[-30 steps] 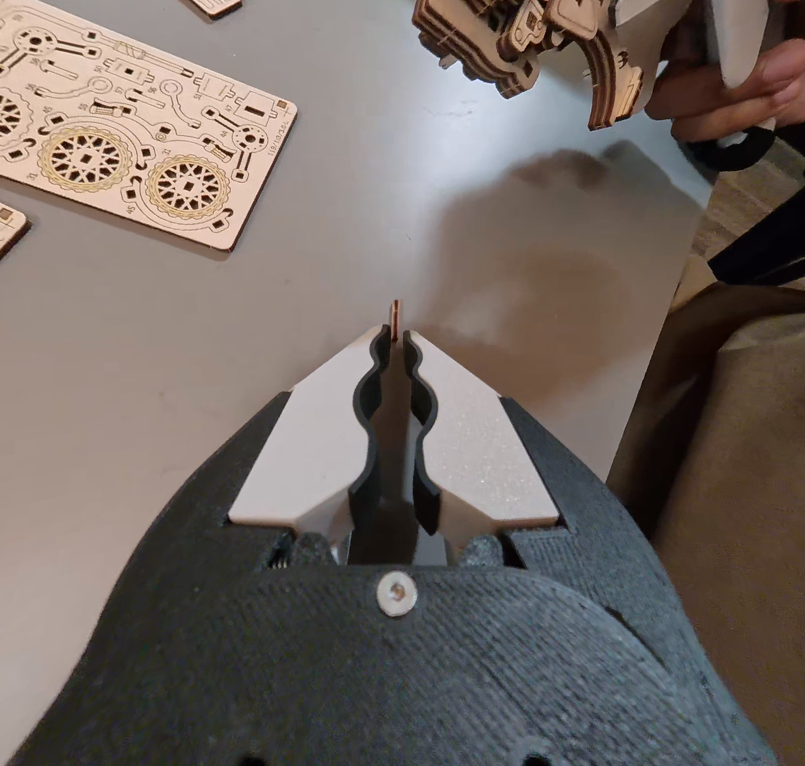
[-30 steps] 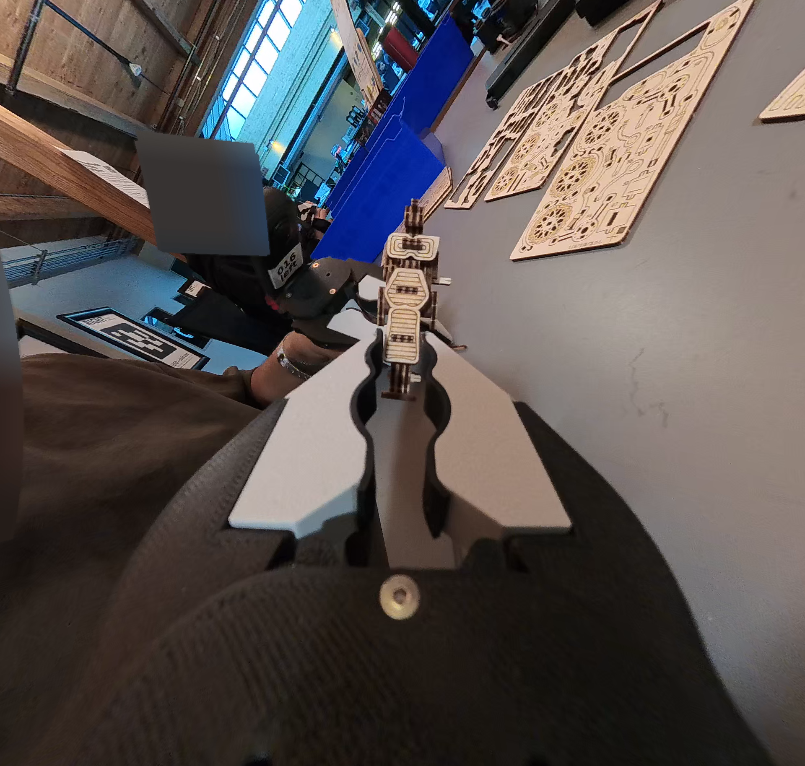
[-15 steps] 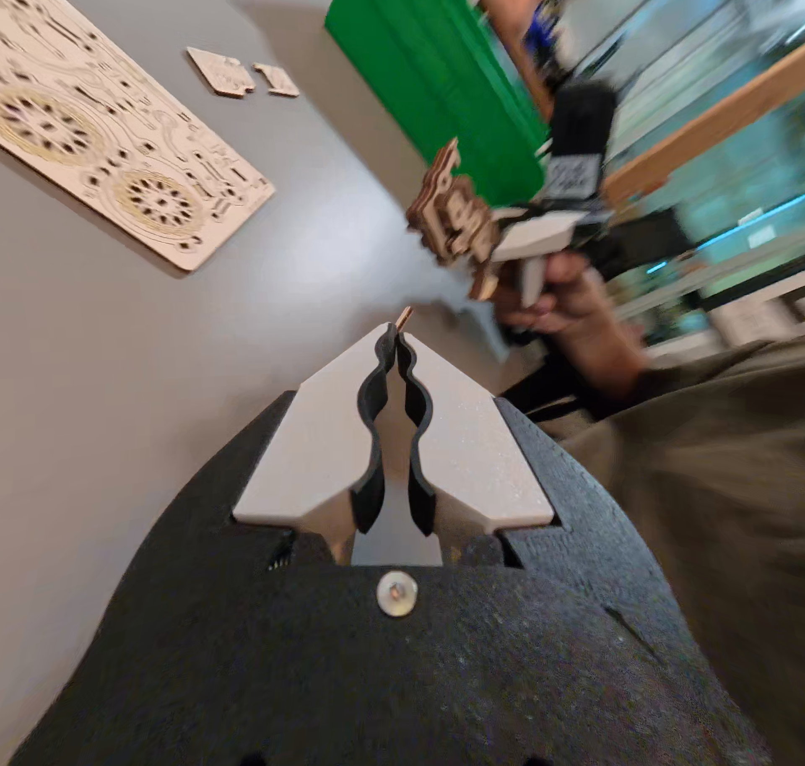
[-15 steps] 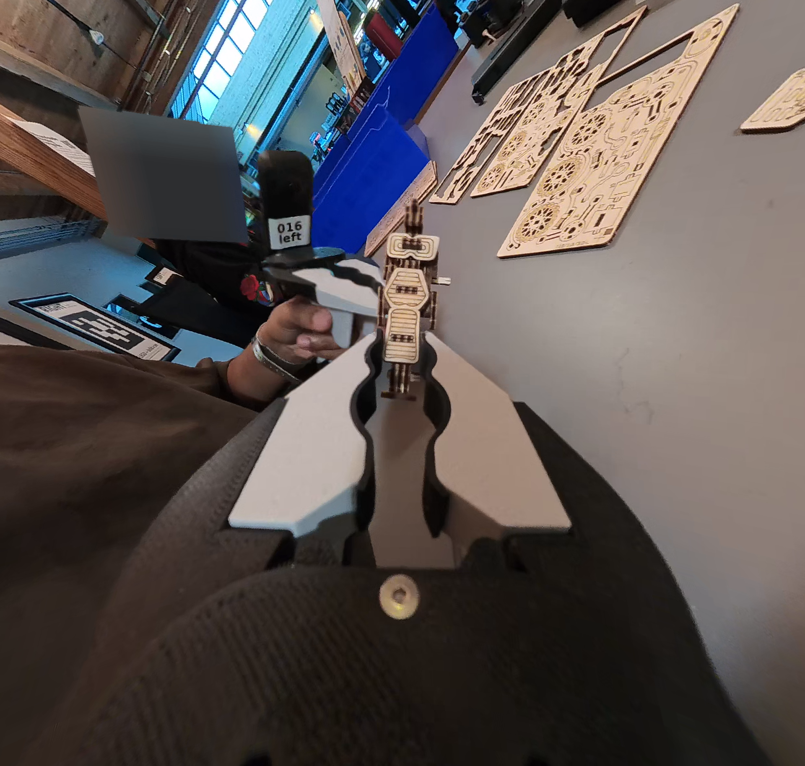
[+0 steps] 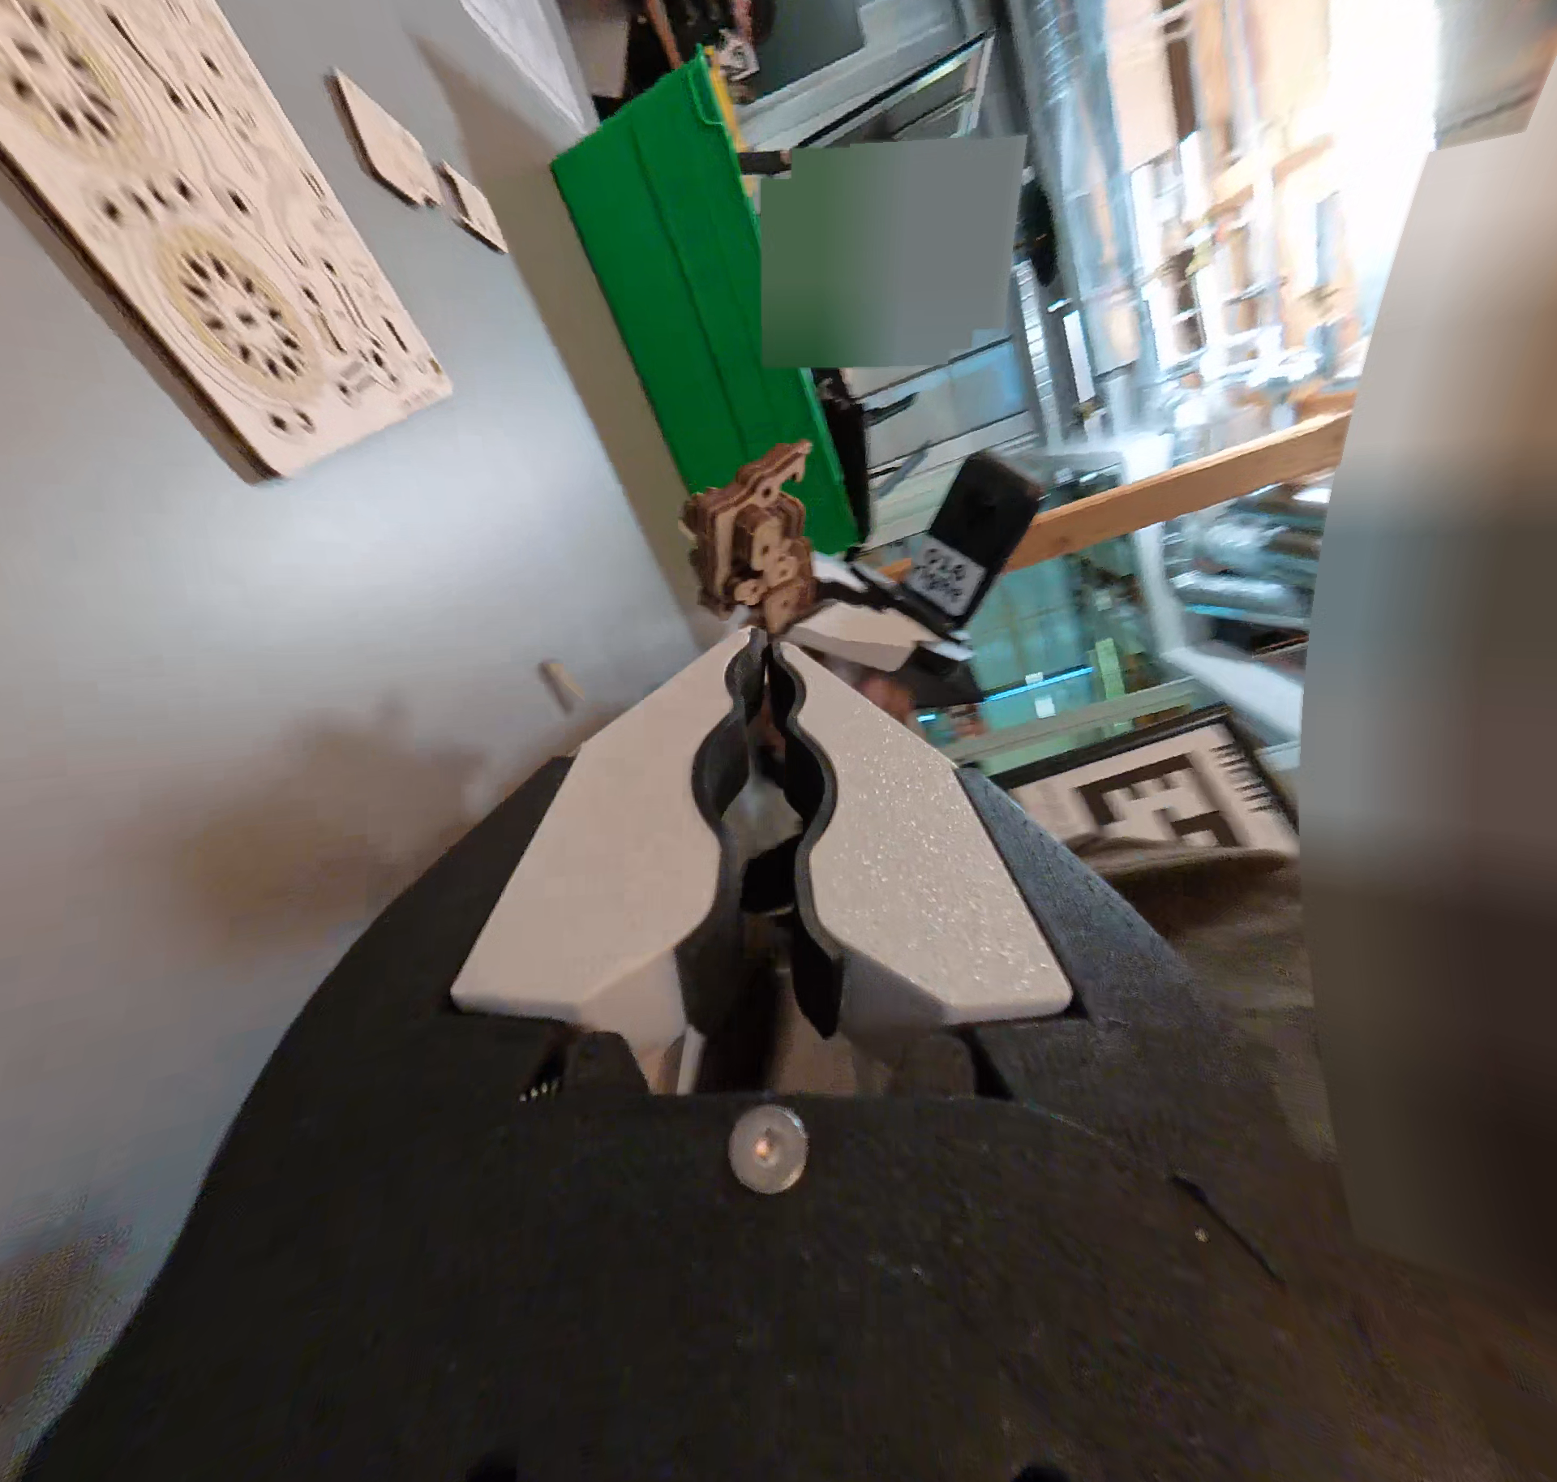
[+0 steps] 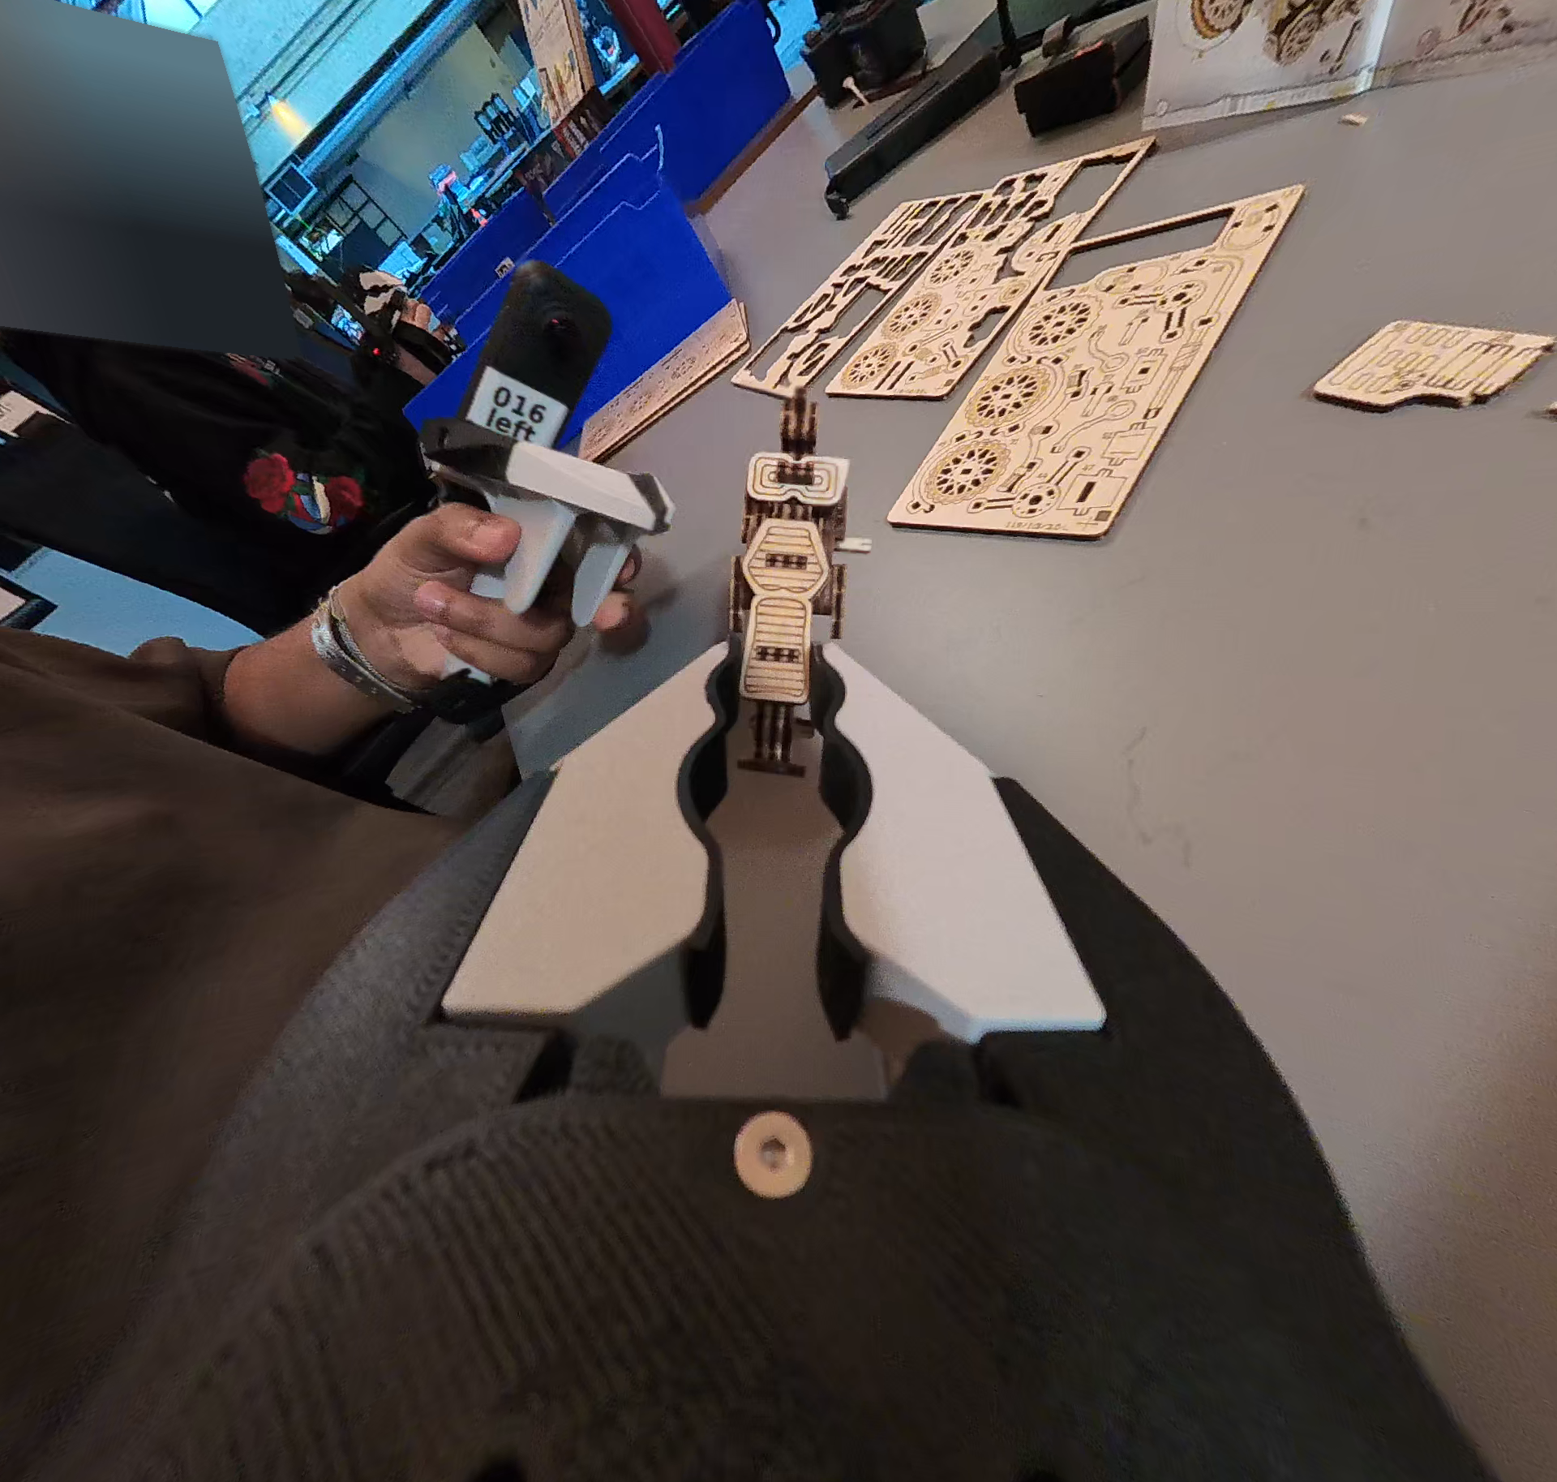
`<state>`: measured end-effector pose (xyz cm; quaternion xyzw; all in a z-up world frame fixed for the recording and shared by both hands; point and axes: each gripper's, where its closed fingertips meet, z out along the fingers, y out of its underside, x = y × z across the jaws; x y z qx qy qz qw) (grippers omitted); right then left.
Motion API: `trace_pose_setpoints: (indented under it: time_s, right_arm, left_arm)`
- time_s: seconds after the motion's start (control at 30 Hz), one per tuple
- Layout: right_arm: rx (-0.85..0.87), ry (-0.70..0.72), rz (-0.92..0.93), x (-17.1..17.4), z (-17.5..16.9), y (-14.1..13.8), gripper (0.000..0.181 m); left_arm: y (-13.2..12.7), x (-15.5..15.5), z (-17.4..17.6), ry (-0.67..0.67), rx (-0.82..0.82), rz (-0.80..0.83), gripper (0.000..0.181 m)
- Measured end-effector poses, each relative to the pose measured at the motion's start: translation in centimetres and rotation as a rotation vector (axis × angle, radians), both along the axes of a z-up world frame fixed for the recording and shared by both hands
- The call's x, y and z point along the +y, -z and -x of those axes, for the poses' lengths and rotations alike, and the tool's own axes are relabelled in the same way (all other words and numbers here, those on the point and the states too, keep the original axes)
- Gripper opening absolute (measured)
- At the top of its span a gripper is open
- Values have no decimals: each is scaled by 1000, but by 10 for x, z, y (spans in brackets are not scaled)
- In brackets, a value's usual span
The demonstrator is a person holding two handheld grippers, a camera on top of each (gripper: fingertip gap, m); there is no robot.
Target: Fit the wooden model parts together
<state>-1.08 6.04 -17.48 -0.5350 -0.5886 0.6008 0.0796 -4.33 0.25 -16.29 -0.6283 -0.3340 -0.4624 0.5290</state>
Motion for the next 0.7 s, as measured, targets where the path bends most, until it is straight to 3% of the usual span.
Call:
trace_pose_setpoints:
  time_s: [0.13, 0.33, 0.7]
  right_arm:
    - [22, 61, 31, 18, 2, -9, 14]
    - [64, 134, 14, 41, 2, -20, 13]
    - [-17, 104, 14, 42, 0, -1, 13]
  left_arm:
    - [21, -2, 8, -9, 340, 142, 0]
    - [49, 11, -10, 66, 859, 349, 13]
    - [69, 46, -20, 228, 1105, 427, 30]
